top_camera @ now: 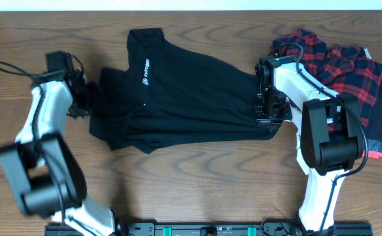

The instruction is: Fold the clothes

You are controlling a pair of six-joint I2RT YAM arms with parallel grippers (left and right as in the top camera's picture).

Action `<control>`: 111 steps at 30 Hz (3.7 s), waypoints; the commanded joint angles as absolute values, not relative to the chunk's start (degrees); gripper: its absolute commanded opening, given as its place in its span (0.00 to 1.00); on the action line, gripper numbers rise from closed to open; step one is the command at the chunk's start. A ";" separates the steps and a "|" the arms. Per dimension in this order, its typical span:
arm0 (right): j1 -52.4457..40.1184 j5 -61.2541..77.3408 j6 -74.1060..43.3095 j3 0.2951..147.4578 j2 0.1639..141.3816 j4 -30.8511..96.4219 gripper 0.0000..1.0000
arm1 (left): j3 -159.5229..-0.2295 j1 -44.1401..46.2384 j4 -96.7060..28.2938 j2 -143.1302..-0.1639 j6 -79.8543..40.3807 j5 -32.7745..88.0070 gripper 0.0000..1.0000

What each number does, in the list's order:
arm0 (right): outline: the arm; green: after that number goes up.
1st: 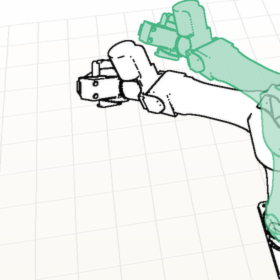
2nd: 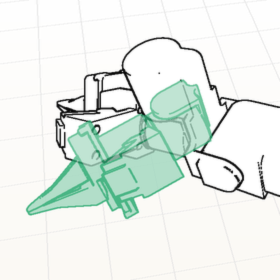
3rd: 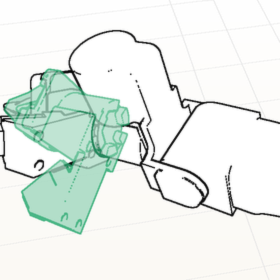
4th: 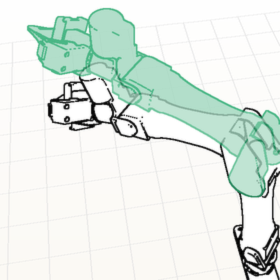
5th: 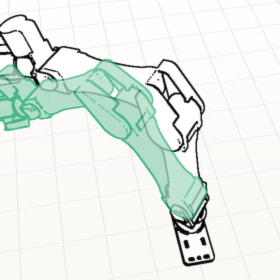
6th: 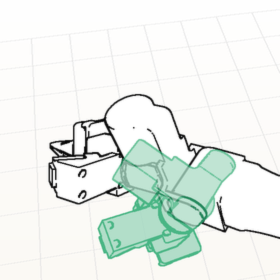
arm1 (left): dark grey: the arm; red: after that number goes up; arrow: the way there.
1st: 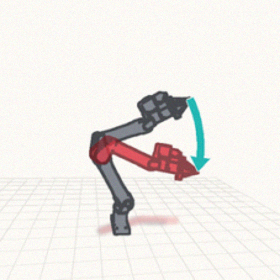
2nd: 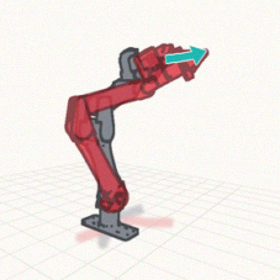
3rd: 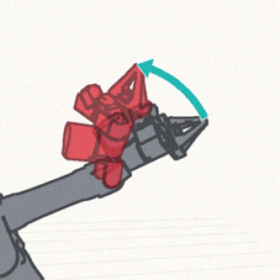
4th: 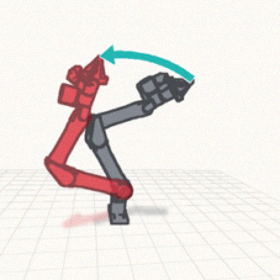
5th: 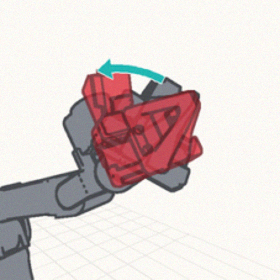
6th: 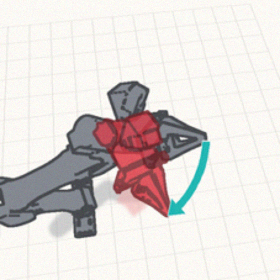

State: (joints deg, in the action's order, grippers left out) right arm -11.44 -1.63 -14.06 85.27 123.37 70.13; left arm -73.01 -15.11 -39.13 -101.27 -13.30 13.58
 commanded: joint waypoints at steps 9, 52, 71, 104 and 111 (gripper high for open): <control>-10.41 -5.58 -14.50 84.58 124.95 66.61 0.03 | -74.81 -10.33 -40.38 -87.02 -13.28 20.16 0.35; -17.15 -1.65 -11.44 88.16 119.46 59.96 0.40 | -72.84 3.36 -47.44 -106.67 -12.78 14.33 0.41; -18.72 -4.75 -10.24 88.16 120.33 56.03 0.22 | -72.84 3.36 -47.35 -106.67 -12.78 14.33 0.42; -14.96 -15.99 -10.24 93.95 118.34 24.84 0.03 | -72.84 3.36 -47.97 -106.67 -12.78 14.33 0.42; -14.66 -13.04 -10.22 93.95 121.19 32.14 0.99 | -72.84 3.36 -47.94 -106.67 -12.78 14.33 0.42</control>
